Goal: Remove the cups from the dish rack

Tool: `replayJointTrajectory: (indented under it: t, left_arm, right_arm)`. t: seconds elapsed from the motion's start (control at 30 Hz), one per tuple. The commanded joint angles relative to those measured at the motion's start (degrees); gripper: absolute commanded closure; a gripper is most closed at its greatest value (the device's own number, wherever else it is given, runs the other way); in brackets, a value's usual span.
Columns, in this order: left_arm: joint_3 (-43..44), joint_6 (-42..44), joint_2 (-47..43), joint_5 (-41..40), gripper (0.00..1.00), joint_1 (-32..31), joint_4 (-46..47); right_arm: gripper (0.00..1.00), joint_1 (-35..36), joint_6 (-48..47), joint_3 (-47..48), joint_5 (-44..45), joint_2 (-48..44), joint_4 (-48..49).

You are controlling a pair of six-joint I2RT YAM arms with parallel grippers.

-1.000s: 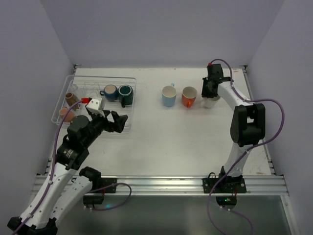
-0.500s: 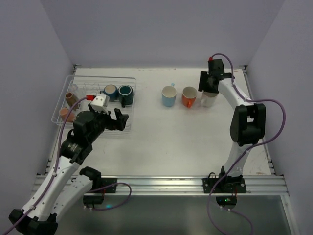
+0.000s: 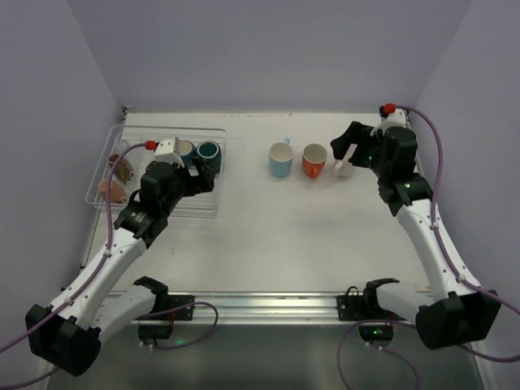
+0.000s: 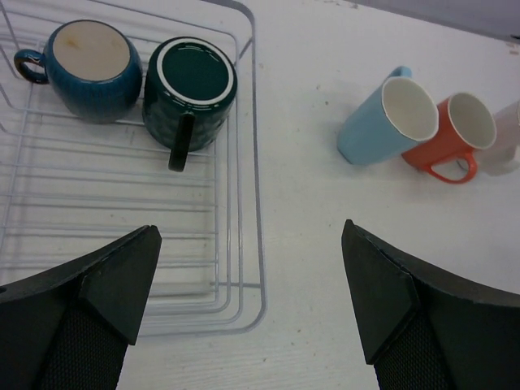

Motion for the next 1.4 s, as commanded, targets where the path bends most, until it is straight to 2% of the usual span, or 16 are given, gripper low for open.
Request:
replayJointTrajectory:
  t: [0.0, 0.1, 0.3, 0.47, 1.07, 1.37]
  left_arm:
    - [4.3, -5.34, 8.98, -8.43, 0.0, 0.44, 8.28]
    - [10.1, -5.17, 17.78, -12.47, 0.0, 0.79, 8.72]
    - [22.13, -2.09, 32.39, -14.51, 0.0, 2.2, 7.76]
    - [26.11, -1.21, 42.23, -14.69, 0.0, 3.52, 7.32]
    - [32.79, 2.83, 55.43, -17.32, 0.0, 3.52, 6.79]
    - [32.53, 3.63, 57.37, -19.52, 0.0, 3.52, 6.44]
  right_arm:
    - [0.18, 2.1, 6.36, -9.7, -7.08, -4.79, 11.33]
    - [0.18, 3.85, 7.68, -15.42, -8.84, -9.1, 13.71]
    - [0.18, 5.79, 8.13, -22.11, -11.48, -13.58, 16.18]
    - [0.19, 5.88, 7.95, -23.79, -11.56, -14.47, 16.18]
    - [0.2, 6.67, 8.3, -24.85, -15.26, -14.29, 18.82]
    - [0.2, 6.76, 8.3, -24.76, -15.7, -14.21, 19.08]
